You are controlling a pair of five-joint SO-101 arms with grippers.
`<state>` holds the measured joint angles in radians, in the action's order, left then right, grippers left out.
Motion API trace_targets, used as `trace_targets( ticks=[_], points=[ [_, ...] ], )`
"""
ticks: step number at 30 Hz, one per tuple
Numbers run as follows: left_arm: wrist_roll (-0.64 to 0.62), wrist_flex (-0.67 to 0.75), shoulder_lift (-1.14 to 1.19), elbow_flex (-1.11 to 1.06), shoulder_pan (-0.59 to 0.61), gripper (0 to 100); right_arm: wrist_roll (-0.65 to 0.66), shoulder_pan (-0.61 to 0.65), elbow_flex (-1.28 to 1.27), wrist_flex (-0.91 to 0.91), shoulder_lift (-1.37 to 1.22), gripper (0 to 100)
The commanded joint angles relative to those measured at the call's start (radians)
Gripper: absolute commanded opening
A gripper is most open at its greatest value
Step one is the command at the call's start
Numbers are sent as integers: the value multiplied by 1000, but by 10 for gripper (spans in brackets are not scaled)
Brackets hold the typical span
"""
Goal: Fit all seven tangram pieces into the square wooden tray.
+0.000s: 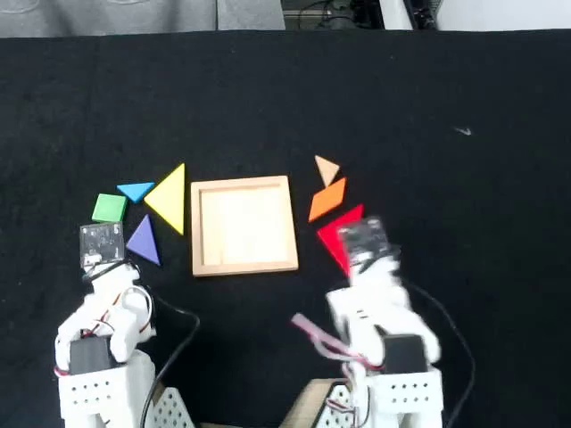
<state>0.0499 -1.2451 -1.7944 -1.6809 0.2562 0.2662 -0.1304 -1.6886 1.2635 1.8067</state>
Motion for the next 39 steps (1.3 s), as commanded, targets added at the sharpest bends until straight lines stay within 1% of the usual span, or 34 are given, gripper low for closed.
trace_targets(
  ticks=[1, 30, 31, 35, 39],
  points=[
    [8, -23, -18, -19, 10, 30, 12, -25, 4, -21, 84, 15],
    [6, -14, -20, -19, -1, 30, 15, -25, 4, -21, 82, 15],
    [6, -8, -20, -18, -1, 30, 15, -25, 4, -21, 82, 15],
    [6, 106, -20, -18, 8, 30, 18, -25, 4, -21, 84, 15],
    [6, 187, -20, -18, 7, 30, 18, -25, 4, -21, 82, 14]
  ],
)
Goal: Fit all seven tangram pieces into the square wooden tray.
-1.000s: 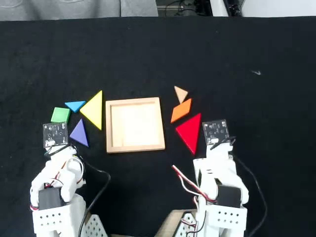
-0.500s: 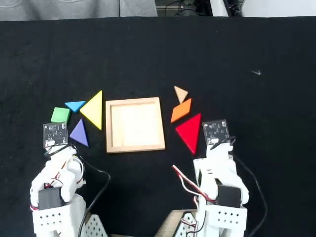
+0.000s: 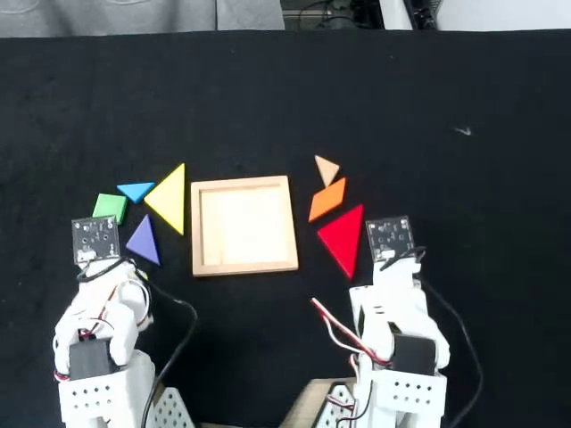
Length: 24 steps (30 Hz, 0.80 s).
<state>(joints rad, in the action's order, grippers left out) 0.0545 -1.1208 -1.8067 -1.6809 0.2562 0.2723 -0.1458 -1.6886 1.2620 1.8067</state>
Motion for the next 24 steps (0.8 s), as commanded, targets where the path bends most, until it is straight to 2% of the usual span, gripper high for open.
trace_targets(
  ticks=[1, 8, 19, 21, 24],
  points=[
    [2, 83, -8, -15, 7, 30, 12, -9, 4, -20, 79, 14],
    [2, 178, -8, 71, 5, 30, 12, 98, 4, -89, 85, 15],
    [3, 173, -8, 269, 10, 31, 8, 98, 7, -565, 85, 15],
    [3, 173, -8, 300, 10, 55, 8, 98, 10, -626, 85, 16],
    [-5, 172, -8, 335, 8, 154, 8, 98, 10, -718, 85, 16]
  ],
)
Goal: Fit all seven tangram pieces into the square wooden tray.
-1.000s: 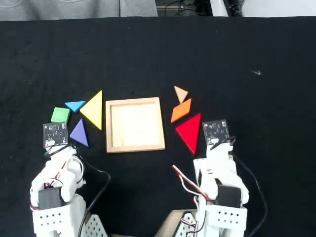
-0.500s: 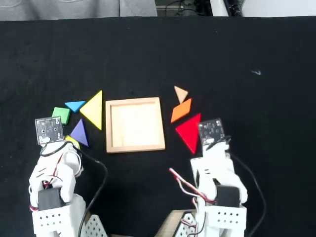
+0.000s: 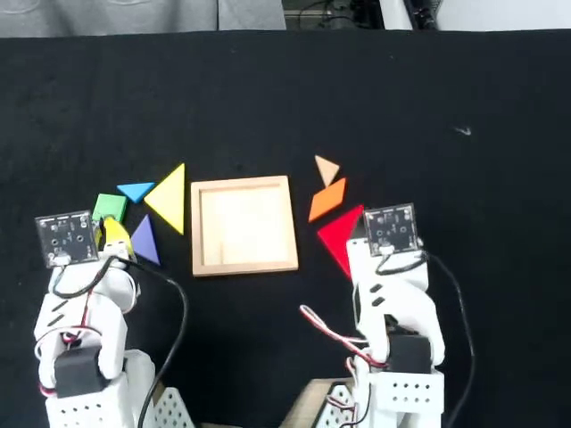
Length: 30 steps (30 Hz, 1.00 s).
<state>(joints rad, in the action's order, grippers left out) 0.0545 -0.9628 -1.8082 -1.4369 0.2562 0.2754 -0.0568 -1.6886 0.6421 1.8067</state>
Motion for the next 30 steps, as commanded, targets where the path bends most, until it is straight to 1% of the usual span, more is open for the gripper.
trace_targets(
  ticks=[1, 3, 4, 7, 11, 13, 15, 19, 20, 23, 25, 28, 30],
  points=[
    [-3, 15, -6, 97, 7, 187, 5, 9, 10, -124, 85, 16],
    [-5, 21, -8, 110, 1, 234, 5, 8, 4, -175, 84, 16],
    [-6, 23, -8, 116, -1, 241, 5, 9, 4, -192, 84, 16],
    [-12, 23, -8, 137, -1, 241, 11, 8, 18, -209, 84, 16],
    [-9, 23, -8, 191, 10, 241, 11, -43, 81, -193, 84, 16],
    [12, 18, -8, 229, 10, 241, 12, -55, 147, -126, 84, 16],
    [18, 3, -5, 274, 10, 241, 14, -52, 236, -20, 74, 21],
    [15, -135, 11, 375, -7, 241, 14, -8, 412, 195, 73, 74],
    [17, -147, 23, 387, -12, 241, 14, 2, 449, 235, 73, 74],
    [15, -130, 123, 380, -19, 241, 14, 35, 516, 288, 38, 74],
    [17, -127, 229, 397, -54, 241, 14, 46, 539, 288, -28, 74],
    [21, -141, 419, 469, -97, 241, 14, 49, 604, 287, -189, 74],
    [21, -157, 549, 535, -104, 241, 14, 49, 673, 287, -331, 74]
  ],
)
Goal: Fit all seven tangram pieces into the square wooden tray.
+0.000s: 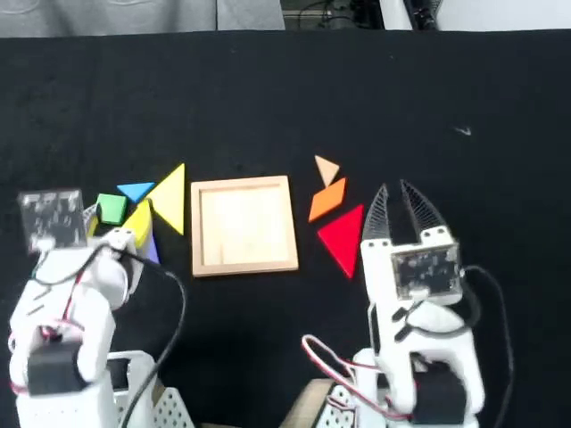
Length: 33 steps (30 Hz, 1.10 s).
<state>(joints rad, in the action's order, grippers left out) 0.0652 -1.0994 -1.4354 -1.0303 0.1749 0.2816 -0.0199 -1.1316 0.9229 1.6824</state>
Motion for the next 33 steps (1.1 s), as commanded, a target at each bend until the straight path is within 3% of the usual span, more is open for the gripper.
trace_targets(
  ticks=[1, 8, 13, 19, 26, 33],
  points=[
    [11, -23, 236, 156, -22, 241, 8, 12, 153, 6, -282, 74],
    [11, -11, 601, 269, -15, 241, 6, 12, 394, 6, -828, 74],
    [-2, 126, 842, 266, -16, 241, 6, 12, 587, 12, -1218, 8],
    [-114, 265, 1106, 283, 8, 241, 5, -26, 788, 12, -1607, 10],
    [-117, 272, 1143, 275, 31, 241, 18, -54, 940, 34, -1886, 10],
    [-170, 275, 1117, 263, 35, 241, 170, -72, 946, 60, -1966, 10]
  ],
)
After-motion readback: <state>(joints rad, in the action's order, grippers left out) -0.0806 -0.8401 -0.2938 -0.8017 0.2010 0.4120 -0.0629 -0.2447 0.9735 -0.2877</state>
